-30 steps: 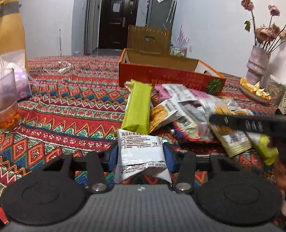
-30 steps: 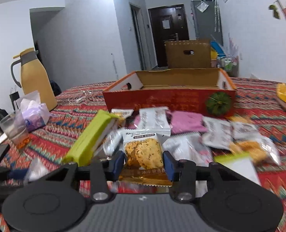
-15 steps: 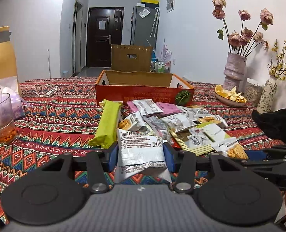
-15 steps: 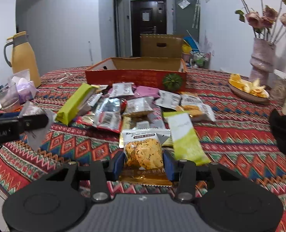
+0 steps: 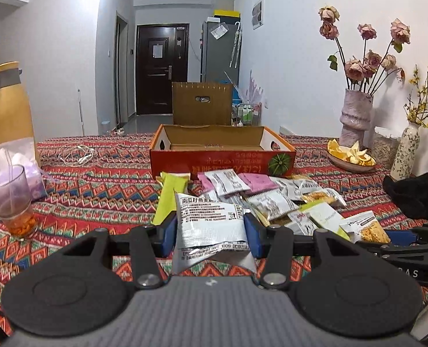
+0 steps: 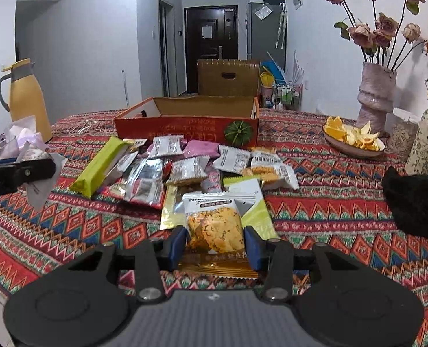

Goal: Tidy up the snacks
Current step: 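Carry both held packets over the open orange box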

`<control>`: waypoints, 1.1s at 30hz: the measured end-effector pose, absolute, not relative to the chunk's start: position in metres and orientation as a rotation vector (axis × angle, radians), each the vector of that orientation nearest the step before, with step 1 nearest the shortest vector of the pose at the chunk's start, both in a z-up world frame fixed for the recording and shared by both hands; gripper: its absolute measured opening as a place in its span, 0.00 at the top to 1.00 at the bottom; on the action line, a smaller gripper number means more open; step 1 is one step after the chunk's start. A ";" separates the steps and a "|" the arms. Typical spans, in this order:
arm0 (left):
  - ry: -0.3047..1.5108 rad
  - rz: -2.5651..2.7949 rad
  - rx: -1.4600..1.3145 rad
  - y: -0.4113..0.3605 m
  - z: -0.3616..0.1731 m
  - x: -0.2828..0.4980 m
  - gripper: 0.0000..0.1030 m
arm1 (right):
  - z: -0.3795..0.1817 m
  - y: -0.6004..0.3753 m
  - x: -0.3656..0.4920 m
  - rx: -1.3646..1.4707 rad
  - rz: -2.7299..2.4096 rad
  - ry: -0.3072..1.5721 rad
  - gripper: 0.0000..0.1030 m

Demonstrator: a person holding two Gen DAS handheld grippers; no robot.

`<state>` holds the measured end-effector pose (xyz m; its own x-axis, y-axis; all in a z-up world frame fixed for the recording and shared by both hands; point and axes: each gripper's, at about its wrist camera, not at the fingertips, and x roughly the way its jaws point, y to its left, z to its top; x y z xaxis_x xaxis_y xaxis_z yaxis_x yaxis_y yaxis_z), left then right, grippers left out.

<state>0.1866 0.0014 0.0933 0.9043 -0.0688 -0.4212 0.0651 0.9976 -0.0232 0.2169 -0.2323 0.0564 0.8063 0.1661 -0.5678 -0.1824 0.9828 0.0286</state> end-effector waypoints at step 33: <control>0.446 -0.042 -0.062 0.058 0.146 0.473 0.53 | 0.131 -0.225 0.496 -0.084 0.235 0.499 0.58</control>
